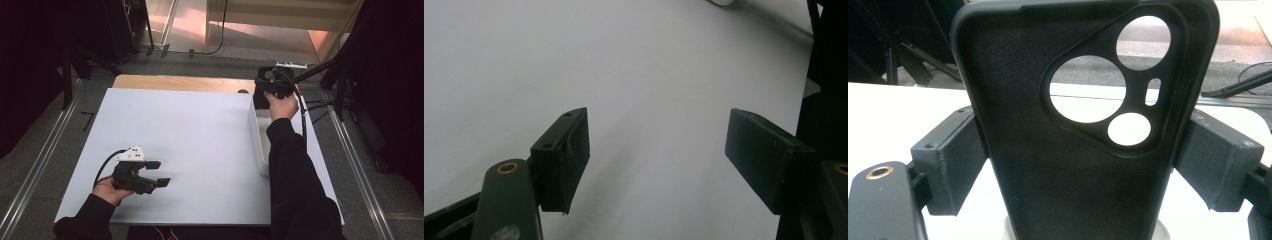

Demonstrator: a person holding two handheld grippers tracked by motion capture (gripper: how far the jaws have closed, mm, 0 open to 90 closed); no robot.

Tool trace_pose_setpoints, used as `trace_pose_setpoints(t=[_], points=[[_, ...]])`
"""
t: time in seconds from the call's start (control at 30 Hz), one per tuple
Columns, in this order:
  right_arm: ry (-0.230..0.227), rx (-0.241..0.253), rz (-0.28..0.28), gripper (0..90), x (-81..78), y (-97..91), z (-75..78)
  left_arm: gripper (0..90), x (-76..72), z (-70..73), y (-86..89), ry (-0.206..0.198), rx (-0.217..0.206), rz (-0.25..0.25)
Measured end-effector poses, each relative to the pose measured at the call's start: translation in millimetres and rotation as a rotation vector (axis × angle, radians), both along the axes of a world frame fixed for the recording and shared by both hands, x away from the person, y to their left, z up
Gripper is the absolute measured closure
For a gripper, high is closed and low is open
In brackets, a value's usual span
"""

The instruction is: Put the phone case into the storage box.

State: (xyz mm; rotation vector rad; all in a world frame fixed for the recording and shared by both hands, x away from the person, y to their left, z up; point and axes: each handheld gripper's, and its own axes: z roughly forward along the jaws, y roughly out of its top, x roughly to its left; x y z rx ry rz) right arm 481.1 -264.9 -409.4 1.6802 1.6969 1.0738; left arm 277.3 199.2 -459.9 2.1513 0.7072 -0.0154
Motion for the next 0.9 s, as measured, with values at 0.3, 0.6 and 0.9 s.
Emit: trace_pose_setpoints(t=[0.3, 0.6, 0.9], points=[[0.007, 0.002, -0.002, 11.4, 0.8, 0.1, -12.0, 25.8, 0.3, 0.0, 0.0, 0.001, 0.006, -0.006], [0.011, 0.018, -0.017, 11.2, -1.3, -0.4, -19.0, 25.8, 0.3, 0.0, 0.1, 0.001, 0.006, -0.005], [0.036, 0.011, -0.016, 10.9, -7.1, -0.8, -27.3, 25.7, 0.2, -0.3, -0.5, -0.001, 0.002, -0.002]])
